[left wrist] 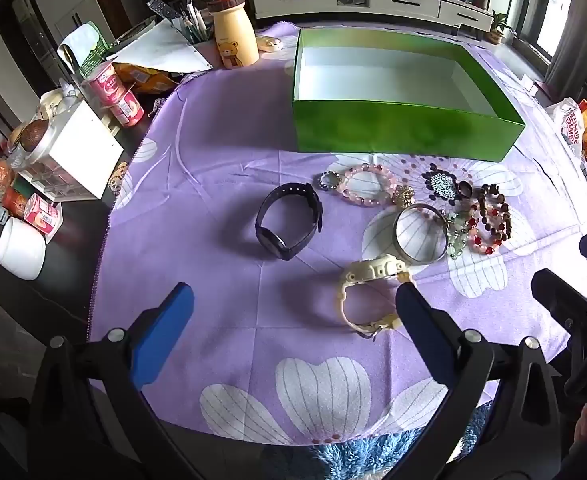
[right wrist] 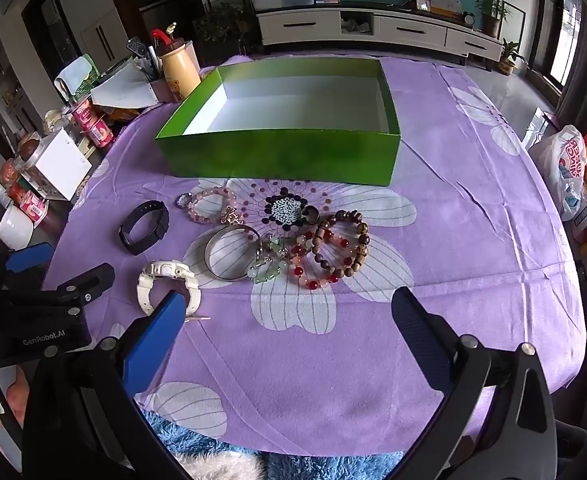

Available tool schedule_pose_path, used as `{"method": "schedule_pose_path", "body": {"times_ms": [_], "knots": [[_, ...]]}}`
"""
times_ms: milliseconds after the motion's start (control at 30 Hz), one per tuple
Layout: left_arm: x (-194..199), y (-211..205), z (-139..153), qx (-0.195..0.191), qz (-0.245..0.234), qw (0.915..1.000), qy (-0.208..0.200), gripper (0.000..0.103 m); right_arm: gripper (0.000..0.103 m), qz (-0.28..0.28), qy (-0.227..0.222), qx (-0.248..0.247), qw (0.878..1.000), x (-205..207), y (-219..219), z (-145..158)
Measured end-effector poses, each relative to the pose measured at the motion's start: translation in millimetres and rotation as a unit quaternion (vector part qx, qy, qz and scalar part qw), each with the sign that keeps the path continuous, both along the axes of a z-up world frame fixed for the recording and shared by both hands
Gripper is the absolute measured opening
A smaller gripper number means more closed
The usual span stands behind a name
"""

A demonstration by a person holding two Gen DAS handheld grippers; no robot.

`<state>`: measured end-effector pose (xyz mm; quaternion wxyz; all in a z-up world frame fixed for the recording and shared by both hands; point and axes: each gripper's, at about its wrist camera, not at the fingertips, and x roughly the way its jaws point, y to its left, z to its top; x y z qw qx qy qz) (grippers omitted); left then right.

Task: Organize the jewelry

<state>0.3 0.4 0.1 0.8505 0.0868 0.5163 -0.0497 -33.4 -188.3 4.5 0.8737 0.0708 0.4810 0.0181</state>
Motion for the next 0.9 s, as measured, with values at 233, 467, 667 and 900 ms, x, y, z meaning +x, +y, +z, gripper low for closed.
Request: {"method": "schedule_pose_path", "body": {"times_ms": [233,467,667,900], "knots": [[-2.1,-6.4,1.2,0.008,0.003,1.0000,-0.005,0.101,0.102,0.000,-0.003,0.001,1.000,-1.1,-1.1,1.3],[-2.5,-3.4,3.5,0.007,-0.002,0.9999,-0.009,0.101,0.102,-0.002,-0.005,0.004,1.000,-0.4,-2.4,1.9],[-2.1,-3.2,2.4,0.006,-0.003,0.9999,-0.009,0.101,0.102,-0.002,-0.007,0.005,1.000,-1.0,-3.4,2.4],[-2.9,-4.2,1.4,0.008,-0.004,0.9999,-0.010,0.101,0.102,-0.002,-0.009,0.005,1.000,-2.2,-2.4,2.3]]}}
